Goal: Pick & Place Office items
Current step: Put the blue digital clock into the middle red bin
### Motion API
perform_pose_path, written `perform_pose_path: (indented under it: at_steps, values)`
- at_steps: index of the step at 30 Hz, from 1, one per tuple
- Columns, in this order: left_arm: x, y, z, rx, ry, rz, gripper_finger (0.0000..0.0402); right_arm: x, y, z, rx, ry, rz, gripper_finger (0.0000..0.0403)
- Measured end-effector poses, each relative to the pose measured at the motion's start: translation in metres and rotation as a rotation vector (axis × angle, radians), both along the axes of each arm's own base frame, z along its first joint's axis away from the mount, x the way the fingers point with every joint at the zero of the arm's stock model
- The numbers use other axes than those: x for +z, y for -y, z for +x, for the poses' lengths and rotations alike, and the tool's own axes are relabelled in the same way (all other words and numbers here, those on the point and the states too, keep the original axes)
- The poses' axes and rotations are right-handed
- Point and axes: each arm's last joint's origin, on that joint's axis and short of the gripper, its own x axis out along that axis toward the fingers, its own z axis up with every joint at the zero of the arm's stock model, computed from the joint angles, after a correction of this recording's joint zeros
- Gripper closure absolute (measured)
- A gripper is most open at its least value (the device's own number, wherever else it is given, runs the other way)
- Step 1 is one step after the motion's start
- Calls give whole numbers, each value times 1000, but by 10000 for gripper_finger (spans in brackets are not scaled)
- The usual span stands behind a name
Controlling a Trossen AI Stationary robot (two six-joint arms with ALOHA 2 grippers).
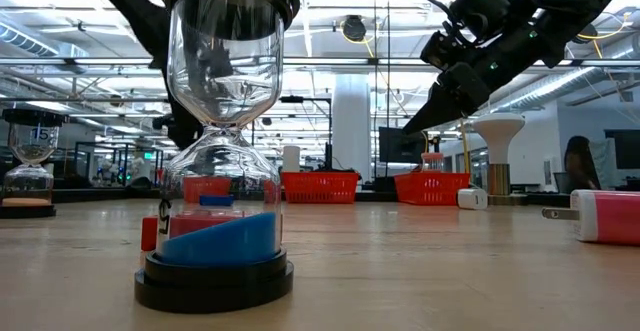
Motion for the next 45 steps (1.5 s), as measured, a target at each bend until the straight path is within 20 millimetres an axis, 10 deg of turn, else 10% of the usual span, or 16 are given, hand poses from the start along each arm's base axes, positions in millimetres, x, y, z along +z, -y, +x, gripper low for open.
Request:
perform_pose_path:
  at_steps: [7, 22, 45]
  values:
    - [22, 39, -4, -128, 99, 123, 274, 0, 0, 0, 0, 5, -3, 402]
    - [-10, 138, 2, -684, 491, 224, 398, -4, -1, -2, -16, 197, -22, 399]
    - [-15, 127, 48, -759, 126, -33, 156, -4, -1, -3, -12, 194, -30, 399]
